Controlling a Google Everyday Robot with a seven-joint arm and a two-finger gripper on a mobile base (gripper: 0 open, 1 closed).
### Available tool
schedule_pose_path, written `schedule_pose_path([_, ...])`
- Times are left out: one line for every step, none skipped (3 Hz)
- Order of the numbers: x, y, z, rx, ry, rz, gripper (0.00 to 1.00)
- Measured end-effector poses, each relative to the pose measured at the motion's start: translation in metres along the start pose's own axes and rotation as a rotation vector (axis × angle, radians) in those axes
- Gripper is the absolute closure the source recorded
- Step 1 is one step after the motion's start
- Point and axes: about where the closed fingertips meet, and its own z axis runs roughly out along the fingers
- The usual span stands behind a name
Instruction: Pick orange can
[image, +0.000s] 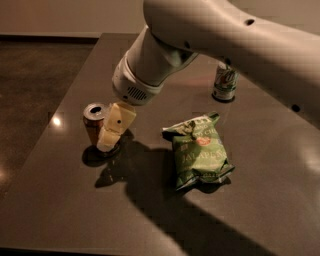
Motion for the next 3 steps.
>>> schedule_pose_path([-0.002, 0.005, 0.002, -0.040, -0.009, -0.012, 0.15])
schedule_pose_path([-0.006, 0.013, -0.002, -0.078, -0.029, -0.027, 0.44])
schedule_pose_path([-0.010, 0.019, -0.004, -0.095, -0.039, -0.036, 0.68])
